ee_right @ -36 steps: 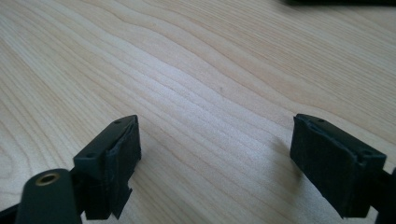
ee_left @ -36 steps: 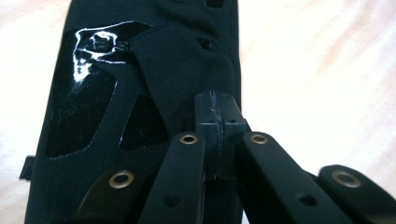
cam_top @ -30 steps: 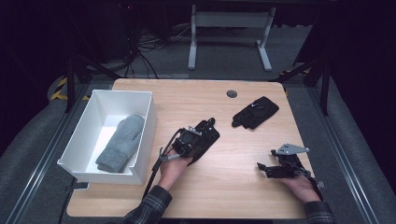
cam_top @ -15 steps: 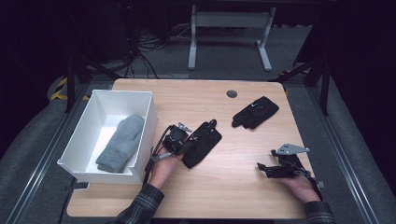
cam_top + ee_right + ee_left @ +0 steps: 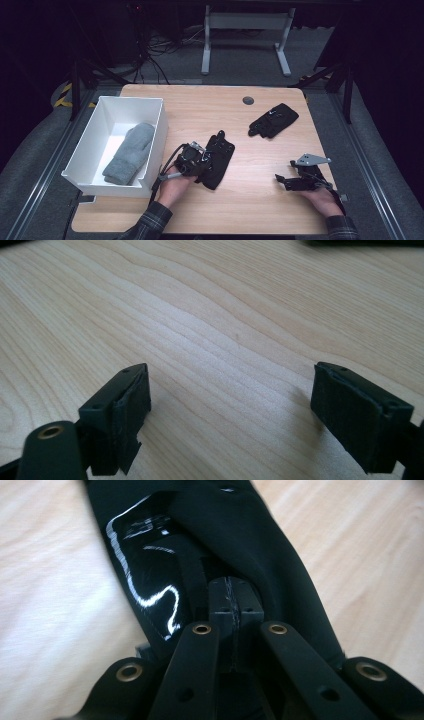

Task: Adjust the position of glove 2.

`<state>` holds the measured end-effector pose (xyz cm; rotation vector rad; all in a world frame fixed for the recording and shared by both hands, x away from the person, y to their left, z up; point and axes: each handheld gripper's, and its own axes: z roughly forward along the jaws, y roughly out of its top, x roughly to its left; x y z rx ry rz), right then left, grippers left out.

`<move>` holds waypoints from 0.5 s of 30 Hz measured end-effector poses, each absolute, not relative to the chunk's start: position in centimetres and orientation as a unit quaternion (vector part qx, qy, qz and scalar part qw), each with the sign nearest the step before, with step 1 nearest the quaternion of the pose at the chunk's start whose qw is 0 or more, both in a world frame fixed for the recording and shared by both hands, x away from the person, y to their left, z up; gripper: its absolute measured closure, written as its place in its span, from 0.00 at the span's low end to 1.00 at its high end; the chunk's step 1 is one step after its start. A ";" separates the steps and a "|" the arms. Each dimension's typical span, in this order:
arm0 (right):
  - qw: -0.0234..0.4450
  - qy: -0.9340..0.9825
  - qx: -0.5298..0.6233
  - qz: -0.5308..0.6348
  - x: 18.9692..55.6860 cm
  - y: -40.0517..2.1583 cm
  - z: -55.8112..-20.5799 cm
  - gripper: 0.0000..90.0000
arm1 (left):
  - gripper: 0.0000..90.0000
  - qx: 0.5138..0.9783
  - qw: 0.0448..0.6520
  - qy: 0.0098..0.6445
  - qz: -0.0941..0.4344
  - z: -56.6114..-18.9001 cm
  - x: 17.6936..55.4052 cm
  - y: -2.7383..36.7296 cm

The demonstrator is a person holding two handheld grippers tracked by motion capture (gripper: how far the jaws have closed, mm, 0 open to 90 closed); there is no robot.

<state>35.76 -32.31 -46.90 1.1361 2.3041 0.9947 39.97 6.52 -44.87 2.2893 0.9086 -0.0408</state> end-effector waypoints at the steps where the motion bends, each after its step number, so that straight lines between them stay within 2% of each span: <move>1: 0.192 0.821 0.405 0.354 35.8 -32.3 -46.9 0.19 | 1.00 0.878 0.336 0.341 -0.021 -44.9 39.7 6.1; 8: 0.192 0.820 0.406 0.355 35.8 -32.3 -46.9 0.19 | 1.00 0.890 0.339 0.304 -0.037 -45.1 38.5 3.9; 13: 0.192 0.820 0.406 0.354 35.8 -32.3 -46.9 0.18 | 0.99 0.890 0.346 0.295 -0.026 -44.8 38.2 3.6; 15: 0.192 0.820 0.406 0.355 35.8 -32.3 -46.9 0.18 | 0.94 0.891 0.349 0.291 -0.016 -44.3 38.2 4.1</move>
